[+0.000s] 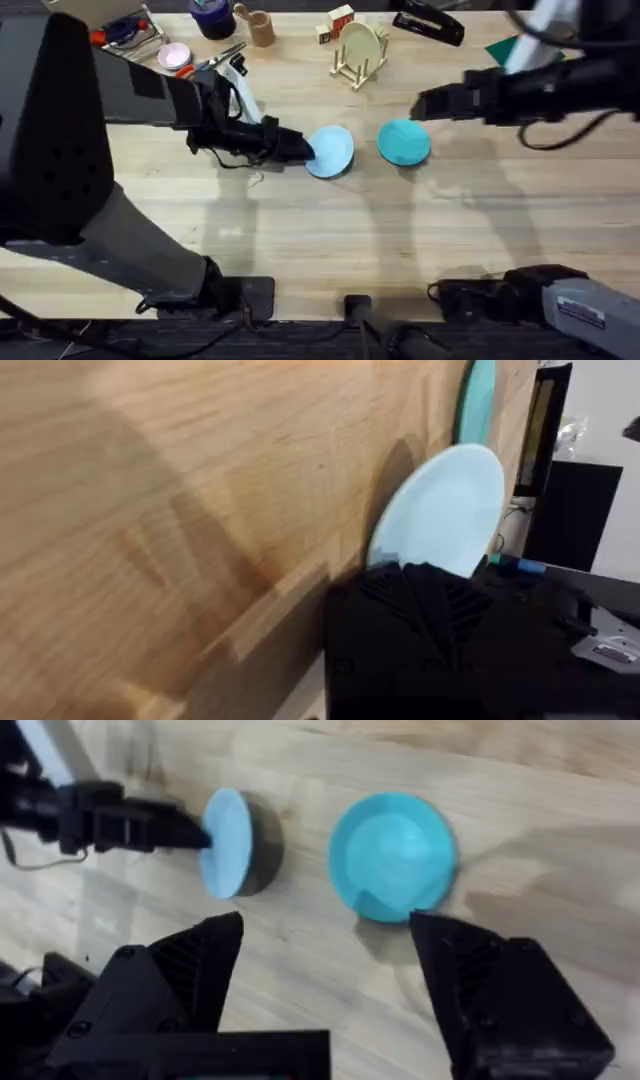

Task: Pick up the plates from the table one by one and place each into a slot on the dish rack.

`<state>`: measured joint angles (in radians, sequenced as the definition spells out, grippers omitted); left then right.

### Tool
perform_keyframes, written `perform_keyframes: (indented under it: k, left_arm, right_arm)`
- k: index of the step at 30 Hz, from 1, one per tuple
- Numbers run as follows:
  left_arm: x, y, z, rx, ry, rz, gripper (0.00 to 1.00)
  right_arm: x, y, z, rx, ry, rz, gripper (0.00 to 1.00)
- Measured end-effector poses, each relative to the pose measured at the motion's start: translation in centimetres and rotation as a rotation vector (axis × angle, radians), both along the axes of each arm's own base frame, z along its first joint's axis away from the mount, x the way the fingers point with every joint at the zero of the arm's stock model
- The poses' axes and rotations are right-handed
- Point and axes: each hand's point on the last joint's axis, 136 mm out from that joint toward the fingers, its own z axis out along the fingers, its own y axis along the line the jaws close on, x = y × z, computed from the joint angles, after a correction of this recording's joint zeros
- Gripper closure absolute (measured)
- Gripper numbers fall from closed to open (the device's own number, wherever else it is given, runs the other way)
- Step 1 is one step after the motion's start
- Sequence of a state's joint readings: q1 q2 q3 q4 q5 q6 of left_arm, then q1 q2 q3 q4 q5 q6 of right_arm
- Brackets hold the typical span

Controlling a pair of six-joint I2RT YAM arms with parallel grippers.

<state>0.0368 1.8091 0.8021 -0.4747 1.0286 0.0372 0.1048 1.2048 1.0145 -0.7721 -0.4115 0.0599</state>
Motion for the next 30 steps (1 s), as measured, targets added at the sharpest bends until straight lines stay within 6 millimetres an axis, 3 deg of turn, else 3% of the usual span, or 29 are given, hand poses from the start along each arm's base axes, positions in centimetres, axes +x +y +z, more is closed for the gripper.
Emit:
perform_keyframes:
  k: [14, 26, 30]
  left_arm:
    - [0.0, 0.0, 0.0, 0.000, 0.000, 0.000, 0.957]
    - [0.0, 0.0, 0.0, 0.000, 0.000, 0.000, 0.957]
    - [0.0, 0.0, 0.0, 0.000, 0.001, 0.000, 0.957]
  right_arm:
    - [2.2, 8.8, -5.2, 0.071, 0.082, 0.183, 0.006]
    - [1.4, 13.6, -8.8, 0.142, 0.212, 0.211, 0.010]
    - [1.0, 14.7, -10.1, 0.145, 0.247, 0.217, 0.068]
